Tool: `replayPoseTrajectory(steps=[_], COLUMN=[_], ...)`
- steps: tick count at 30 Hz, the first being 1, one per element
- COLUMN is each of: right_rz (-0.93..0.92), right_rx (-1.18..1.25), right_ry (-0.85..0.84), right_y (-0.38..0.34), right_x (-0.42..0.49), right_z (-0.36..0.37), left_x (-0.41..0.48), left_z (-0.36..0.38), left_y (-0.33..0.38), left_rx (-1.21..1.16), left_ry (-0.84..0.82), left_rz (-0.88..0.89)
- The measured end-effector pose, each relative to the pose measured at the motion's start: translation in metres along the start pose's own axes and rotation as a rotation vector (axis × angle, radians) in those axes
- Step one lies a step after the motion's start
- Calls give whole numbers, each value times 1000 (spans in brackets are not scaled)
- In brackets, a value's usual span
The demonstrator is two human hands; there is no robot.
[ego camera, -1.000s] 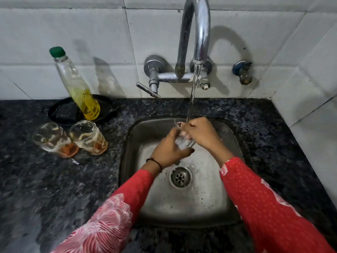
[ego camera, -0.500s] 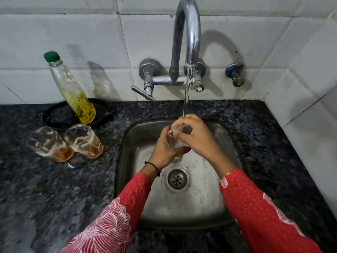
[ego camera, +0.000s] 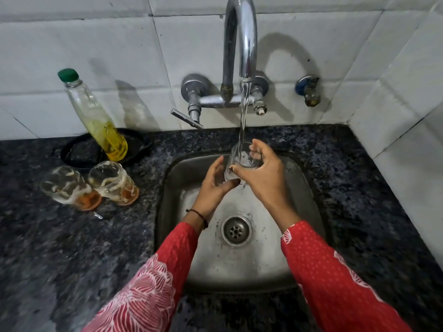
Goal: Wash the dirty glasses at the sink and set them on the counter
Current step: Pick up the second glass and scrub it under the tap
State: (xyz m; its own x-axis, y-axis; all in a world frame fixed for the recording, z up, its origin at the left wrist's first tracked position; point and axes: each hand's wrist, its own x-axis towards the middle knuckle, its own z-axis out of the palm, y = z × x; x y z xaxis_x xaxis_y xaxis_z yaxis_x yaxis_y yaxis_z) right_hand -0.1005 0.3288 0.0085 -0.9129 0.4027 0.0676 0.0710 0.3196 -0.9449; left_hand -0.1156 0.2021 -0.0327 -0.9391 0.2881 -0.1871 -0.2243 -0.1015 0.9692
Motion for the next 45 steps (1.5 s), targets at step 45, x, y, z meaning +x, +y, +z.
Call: replayPoseTrajectory(steps=[45], right_rz=[19], right_rx=[260], right_ry=[-94], right_y=[-58], right_x=[4], right_z=[-4], left_x=[32], left_z=[-25], left_y=[104], left_rx=[808], left_ry=[482], left_rz=[371])
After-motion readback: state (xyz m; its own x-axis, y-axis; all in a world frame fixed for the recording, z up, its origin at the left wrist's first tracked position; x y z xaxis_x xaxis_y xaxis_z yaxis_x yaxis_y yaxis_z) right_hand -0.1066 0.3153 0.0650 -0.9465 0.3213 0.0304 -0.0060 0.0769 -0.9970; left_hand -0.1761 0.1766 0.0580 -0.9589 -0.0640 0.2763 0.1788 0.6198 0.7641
